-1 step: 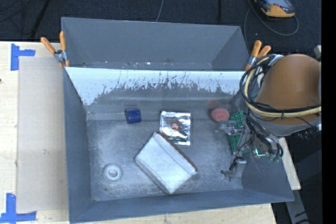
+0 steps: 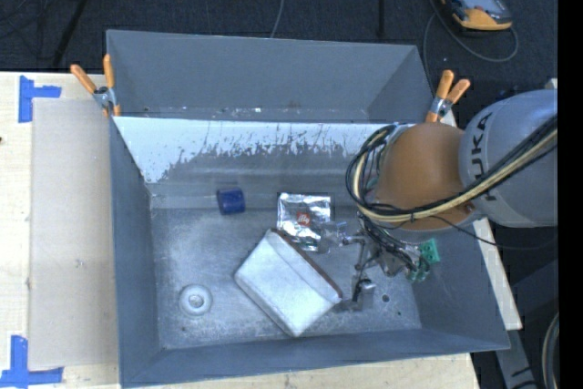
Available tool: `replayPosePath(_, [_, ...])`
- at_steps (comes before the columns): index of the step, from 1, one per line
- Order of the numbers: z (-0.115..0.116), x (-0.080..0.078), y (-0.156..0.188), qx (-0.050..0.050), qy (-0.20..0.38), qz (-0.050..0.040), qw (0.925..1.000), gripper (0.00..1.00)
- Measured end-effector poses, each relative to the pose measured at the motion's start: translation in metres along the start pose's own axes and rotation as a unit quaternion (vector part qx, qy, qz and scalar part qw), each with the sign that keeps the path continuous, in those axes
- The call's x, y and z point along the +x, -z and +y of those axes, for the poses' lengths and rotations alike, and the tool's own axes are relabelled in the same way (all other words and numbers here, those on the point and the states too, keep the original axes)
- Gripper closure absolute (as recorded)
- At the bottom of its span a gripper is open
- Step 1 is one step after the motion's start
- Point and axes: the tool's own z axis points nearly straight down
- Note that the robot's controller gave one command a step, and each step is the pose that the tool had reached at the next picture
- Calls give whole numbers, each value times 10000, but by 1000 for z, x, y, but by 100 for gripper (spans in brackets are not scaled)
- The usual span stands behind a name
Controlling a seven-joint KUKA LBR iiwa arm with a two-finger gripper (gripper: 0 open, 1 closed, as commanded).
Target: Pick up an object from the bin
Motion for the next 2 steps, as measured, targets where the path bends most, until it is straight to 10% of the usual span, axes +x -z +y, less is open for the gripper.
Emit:
replayPosePath(1, [24,17,-15,7,819,-12,9966,0])
replayPosePath(2, [24,17,-15,12,833,-10,9965,100])
